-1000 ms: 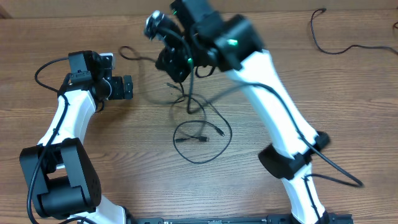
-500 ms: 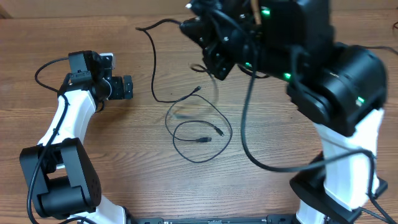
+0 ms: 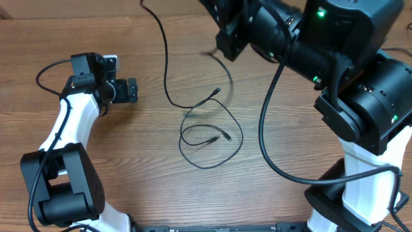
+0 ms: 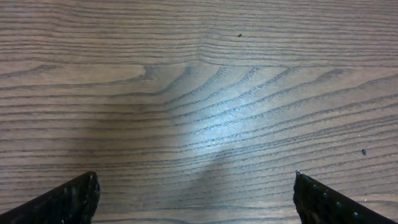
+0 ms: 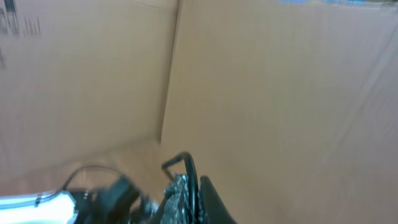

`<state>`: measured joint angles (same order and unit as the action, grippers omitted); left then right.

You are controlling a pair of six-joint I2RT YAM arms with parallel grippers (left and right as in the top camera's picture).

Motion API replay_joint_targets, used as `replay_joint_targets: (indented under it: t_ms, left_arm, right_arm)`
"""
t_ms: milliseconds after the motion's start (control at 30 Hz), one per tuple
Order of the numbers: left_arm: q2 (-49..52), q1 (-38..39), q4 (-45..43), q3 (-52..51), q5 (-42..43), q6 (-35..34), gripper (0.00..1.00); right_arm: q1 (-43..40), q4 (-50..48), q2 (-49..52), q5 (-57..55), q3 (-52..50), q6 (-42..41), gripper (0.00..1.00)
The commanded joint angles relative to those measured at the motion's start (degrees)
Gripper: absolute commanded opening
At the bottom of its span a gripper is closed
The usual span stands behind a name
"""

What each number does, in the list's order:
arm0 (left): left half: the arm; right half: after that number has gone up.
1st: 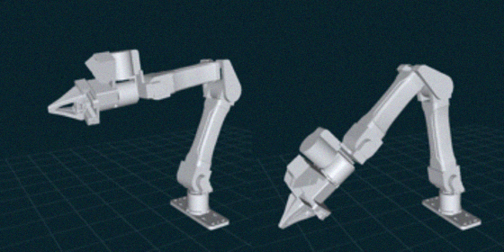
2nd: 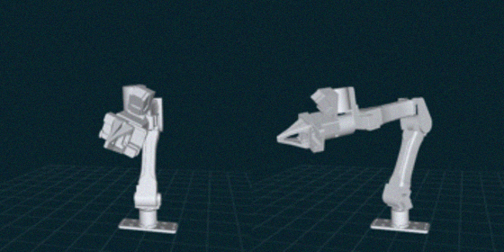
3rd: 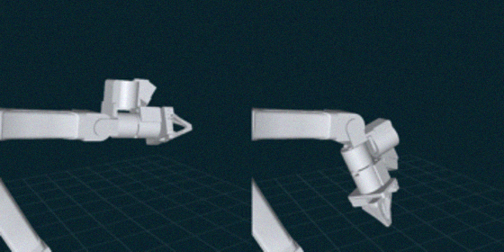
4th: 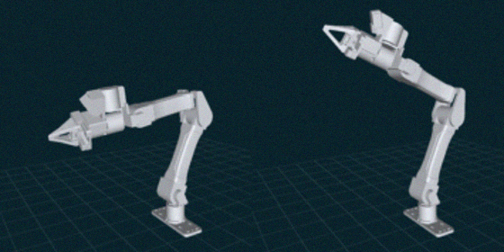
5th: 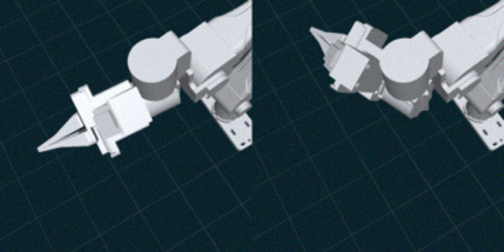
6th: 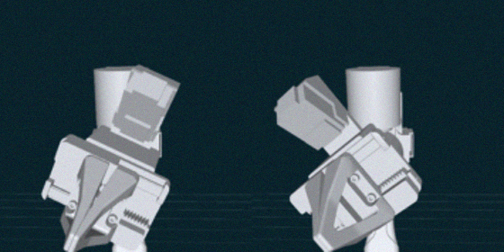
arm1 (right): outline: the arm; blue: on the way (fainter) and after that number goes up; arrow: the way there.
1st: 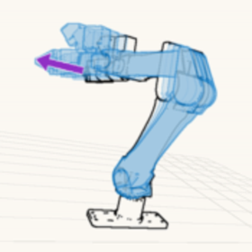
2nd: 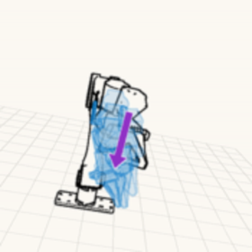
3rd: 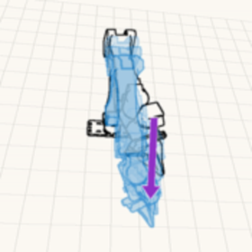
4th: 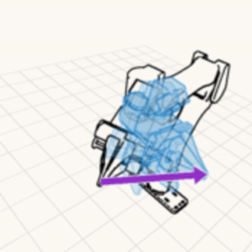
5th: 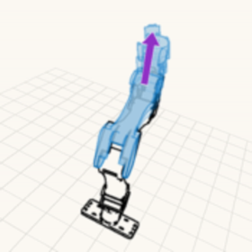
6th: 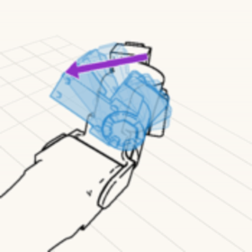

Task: Untangle cables

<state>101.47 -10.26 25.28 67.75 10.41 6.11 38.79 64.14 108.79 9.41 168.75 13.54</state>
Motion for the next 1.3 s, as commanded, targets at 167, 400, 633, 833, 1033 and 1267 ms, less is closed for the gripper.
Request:
replay_joint_targets:
  t_ms: [167,400,633,833,1033,1267]
  left_arm:
    - [-1.40,-0.17,0.00,-0.09,-0.33,-0.55,1.00]
    - [-1.40,-0.17,-0.02,-0.09,-0.33,-0.55,0.99]
    - [-1.40,-0.15,-0.02,-0.09,-0.33,-0.55,1.00]
    - [-1.40,-0.17,-0.02,-0.09,-0.33,-0.55,0.99]
    - [-1.40,-0.15,-0.02,-0.09,-0.33,-0.55,1.00]
    - [-1.40,-0.17,-0.02,-0.09,-0.33,-0.55,1.00]
  right_arm:
    - [0.35,-12.52,-1.92,-0.83,1.20,0.42,0.04]
    - [0.35,-19.19,-1.92,-0.87,1.20,14.60,0.04]
    - [0.35,-24.79,-1.92,-8.07,1.20,27.21,0.04]
    - [0.35,-26.62,-1.92,-16.94,1.20,39.23,0.04]
    - [0.35,-25.73,-1.92,-26.56,1.20,45.24,0.04]
    - [0.35,-23.17,-1.90,-26.91,0.17,45.24,0.04]
